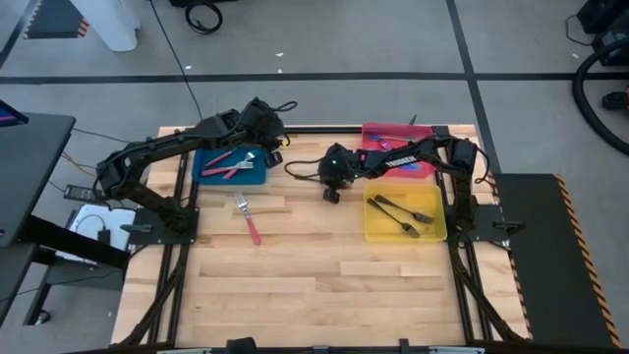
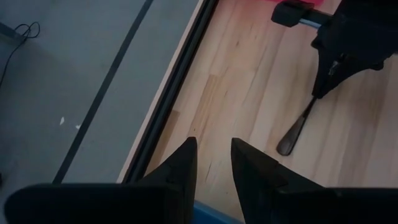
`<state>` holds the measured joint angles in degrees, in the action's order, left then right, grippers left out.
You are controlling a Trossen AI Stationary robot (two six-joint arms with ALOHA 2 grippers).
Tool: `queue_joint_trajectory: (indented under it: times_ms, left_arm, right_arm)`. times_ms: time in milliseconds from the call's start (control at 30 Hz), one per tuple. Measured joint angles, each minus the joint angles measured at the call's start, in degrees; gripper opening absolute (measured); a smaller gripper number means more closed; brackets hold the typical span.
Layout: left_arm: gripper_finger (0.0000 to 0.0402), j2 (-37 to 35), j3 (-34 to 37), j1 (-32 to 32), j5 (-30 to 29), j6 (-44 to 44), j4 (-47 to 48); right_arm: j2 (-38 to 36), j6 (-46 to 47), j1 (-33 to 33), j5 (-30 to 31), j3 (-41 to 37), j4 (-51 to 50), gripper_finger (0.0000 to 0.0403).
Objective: Sort silverware by color (type)
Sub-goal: Put the black fork into the yellow bin
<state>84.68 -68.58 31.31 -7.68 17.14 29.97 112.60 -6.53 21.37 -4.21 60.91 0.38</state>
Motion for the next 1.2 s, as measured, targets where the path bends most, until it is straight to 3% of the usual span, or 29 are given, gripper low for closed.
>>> queue_joint_trajectory:
  times_ms: [267, 600, 833, 1033, 1200]
  left_arm:
    - [0.0098, 0.0, 0.0, 0.02, 0.0, 0.03, 4.44]
    - [0.0098, 0.02, 0.0, -0.04, 0.0, -1.97, 11.99]
    - [0.0098, 0.02, 0.82, -0.43, 0.0, -4.52, 12.29]
    - [0.0098, 0.02, 6.85, -1.75, 0.28, -4.56, 12.7]
    - [0.0098, 0.04, 12.07, -3.92, 0.32, -5.13, 12.96]
  right_arm:
    - [-1.19, -0.13, -1.17, 0.93, 2.78, -5.39, 0.0007]
    - [-14.38, -0.4, -6.02, 10.81, 3.45, -16.28, 0.0009]
    - [-23.33, 5.97, -12.27, 23.31, 0.62, -33.07, 0.0009]
    - [-32.43, 15.57, -17.51, 27.44, -4.33, -42.69, 0.0009]
    - [-39.79, 24.92, -21.34, 27.29, -8.79, -48.09, 0.0009]
